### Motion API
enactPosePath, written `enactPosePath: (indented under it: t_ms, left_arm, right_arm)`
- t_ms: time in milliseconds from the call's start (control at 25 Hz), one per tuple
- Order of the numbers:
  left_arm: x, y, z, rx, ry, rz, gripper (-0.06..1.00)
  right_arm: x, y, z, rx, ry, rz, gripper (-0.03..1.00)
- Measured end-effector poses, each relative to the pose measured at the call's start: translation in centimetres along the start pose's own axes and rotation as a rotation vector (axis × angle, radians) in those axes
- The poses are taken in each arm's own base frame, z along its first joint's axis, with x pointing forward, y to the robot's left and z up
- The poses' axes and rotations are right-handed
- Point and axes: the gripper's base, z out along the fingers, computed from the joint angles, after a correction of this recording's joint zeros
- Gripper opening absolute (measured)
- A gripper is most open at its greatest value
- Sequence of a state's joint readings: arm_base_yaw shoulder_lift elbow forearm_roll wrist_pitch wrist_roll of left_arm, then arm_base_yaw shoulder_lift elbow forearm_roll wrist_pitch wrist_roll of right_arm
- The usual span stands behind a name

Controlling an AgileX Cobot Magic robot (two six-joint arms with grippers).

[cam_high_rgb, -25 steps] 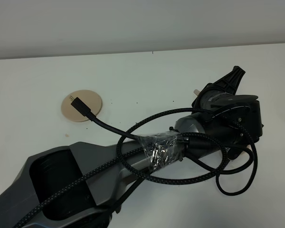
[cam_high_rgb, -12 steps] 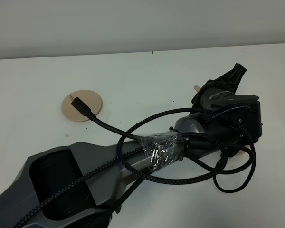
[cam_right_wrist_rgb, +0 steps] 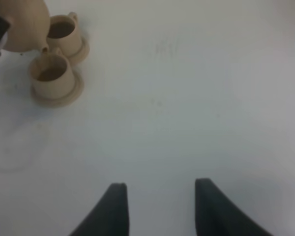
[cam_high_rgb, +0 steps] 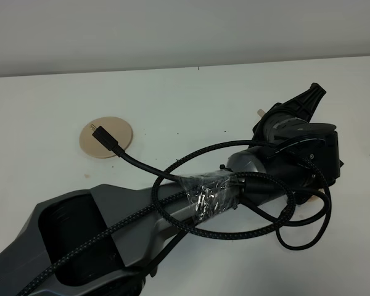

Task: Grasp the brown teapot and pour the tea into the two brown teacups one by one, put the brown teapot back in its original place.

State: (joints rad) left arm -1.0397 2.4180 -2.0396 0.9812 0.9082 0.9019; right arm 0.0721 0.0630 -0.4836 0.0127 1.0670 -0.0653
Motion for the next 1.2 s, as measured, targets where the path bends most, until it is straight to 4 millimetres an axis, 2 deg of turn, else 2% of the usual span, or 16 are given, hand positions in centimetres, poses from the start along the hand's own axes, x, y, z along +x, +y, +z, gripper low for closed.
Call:
enactPosePath:
  t_ms: [1200]
  left_arm:
    - [-0.01,0.00,0.00,0.000,-0.001,0.005,0.12]
  right_arm:
    - [0.00,0.00,0.00,0.000,0.000,0.000,0.33]
